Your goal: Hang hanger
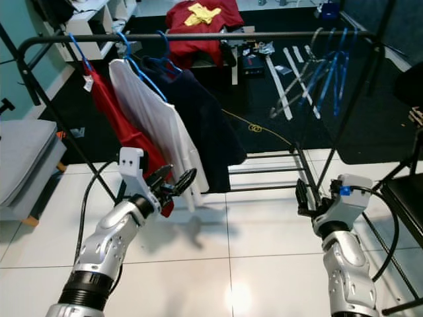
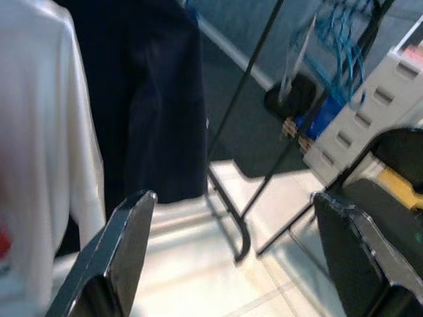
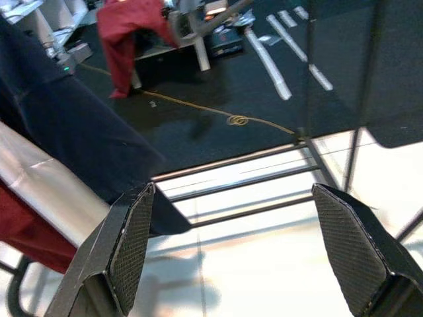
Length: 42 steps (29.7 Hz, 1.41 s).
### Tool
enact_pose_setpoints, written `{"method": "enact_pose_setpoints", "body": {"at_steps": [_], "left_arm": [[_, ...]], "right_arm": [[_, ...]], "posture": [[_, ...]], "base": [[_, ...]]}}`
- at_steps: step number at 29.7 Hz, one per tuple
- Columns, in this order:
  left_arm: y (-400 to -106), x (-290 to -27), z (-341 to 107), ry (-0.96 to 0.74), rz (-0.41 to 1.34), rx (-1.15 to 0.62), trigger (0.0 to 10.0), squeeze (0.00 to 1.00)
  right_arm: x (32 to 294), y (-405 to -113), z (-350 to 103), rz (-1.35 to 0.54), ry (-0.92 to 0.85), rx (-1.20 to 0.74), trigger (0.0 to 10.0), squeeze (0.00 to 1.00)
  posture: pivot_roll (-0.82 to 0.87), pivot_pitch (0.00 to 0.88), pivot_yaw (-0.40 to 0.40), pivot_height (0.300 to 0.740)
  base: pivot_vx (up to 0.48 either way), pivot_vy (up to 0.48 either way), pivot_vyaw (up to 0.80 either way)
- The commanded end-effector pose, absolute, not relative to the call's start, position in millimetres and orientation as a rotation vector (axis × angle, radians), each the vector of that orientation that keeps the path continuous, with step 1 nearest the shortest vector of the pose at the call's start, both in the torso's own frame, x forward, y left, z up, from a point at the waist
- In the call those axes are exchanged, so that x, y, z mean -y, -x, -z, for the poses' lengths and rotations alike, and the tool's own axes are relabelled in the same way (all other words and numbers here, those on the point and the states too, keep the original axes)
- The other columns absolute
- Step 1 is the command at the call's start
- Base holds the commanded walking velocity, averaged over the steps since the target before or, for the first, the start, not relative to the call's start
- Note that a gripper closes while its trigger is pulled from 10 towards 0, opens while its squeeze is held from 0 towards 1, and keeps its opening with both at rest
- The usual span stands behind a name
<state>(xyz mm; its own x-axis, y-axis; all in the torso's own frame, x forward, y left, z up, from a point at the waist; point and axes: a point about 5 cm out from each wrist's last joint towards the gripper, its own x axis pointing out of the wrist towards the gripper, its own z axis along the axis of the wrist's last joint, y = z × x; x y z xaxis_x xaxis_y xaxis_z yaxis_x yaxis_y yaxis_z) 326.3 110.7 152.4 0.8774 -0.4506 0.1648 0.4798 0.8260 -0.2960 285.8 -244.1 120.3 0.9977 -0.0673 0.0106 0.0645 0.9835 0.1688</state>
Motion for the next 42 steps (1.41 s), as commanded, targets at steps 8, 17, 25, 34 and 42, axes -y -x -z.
{"method": "enact_pose_setpoints", "body": {"at_steps": [8,17,25,34,42], "left_arm": [[-326,-89,-165,0.399,0.552,0.119,10.0,0.00],[-325,-77,-172,0.407,0.571,0.136,10.0,0.00],[-327,-70,-191,0.384,0.505,0.211,10.0,0.00],[-339,-84,-211,0.261,0.282,0.295,10.0,0.00],[-338,-94,-210,0.238,0.198,0.295,10.0,0.00]], "right_arm": [[244,-283,-117,0.061,-0.162,0.014,10.0,0.00],[244,-283,-117,0.067,-0.181,0.022,10.0,0.00],[243,-283,-116,0.064,-0.180,0.021,10.0,0.00],[242,-283,-115,0.063,-0.181,0.024,10.0,0.00],[242,-282,-115,0.066,-0.185,0.026,10.0,0.00]], "posture": [[-0.10,0.147,0.040,0.740],[-0.10,0.147,0.046,0.740],[-0.10,0.144,0.047,0.740],[-0.10,0.139,0.057,0.740],[-0.10,0.145,0.057,0.740]], "base": [[0.480,0.000,0.30],[0.480,0.000,0.09],[0.114,0.000,0.00],[0.000,0.000,0.00],[0.000,0.000,0.00]]}}
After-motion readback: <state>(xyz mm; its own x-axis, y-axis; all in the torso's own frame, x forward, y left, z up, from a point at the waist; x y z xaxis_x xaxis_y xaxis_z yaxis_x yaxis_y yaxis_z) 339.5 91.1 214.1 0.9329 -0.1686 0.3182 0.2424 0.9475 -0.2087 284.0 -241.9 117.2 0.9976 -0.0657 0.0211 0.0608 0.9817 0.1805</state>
